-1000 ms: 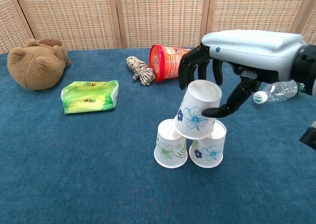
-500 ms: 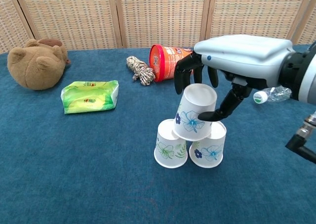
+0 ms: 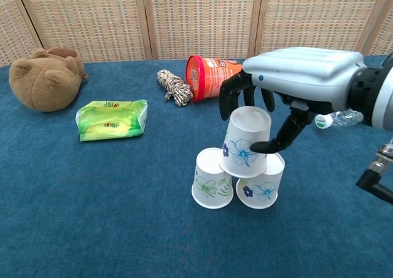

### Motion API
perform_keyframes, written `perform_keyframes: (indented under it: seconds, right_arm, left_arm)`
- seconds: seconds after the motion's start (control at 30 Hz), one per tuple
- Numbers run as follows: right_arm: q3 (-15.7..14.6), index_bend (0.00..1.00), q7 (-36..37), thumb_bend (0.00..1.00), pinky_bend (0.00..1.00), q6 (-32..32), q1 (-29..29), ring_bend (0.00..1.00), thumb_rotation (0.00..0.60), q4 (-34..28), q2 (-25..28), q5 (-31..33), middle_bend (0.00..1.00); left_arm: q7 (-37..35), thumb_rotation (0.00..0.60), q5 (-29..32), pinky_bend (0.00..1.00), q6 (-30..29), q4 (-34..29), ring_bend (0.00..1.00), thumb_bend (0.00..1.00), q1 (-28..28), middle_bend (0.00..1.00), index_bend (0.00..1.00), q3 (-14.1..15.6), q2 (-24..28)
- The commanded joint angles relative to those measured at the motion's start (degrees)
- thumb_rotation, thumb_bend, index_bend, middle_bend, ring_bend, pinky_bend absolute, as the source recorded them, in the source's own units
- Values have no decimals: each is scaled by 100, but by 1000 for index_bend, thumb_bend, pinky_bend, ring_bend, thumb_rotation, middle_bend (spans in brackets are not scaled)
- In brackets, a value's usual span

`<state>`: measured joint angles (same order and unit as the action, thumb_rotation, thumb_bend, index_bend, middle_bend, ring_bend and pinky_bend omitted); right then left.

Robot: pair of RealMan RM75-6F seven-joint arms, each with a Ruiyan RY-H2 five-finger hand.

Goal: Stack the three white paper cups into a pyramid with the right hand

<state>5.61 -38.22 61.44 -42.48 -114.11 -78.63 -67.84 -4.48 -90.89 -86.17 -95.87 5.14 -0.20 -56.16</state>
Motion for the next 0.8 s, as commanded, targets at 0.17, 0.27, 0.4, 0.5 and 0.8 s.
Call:
perform_keyframes:
  seconds: [0.17,0.27,0.4,0.5,0.8]
  right_arm:
    - [-18,0,-17,89,195,-24,-35,6,600,-117,101,-18,0]
    - [-3,0,28,86,155,68,-1,0,600,-175,117,-109,0]
    - [18,0,128,86,144,225,83,0,600,-334,276,-305,0]
    - [10,0,225,86,137,361,185,0,600,-477,474,-472,0]
    - [-459,0,1353,38,46,1729,1317,0,600,-188,1521,-1845,0]
  left_arm:
    - [-10,600,-4,0,-2,2,0,180,-2,0,0,3,-2]
    - [-16,600,-9,0,-3,9,0,179,-1,0,0,3,-1]
    - [-16,600,-4,0,6,14,0,179,3,0,0,3,-3]
    - [-14,600,-9,0,-2,19,0,180,-2,0,0,5,-6]
    - [-97,600,-23,0,-112,56,0,180,-60,0,0,7,-15]
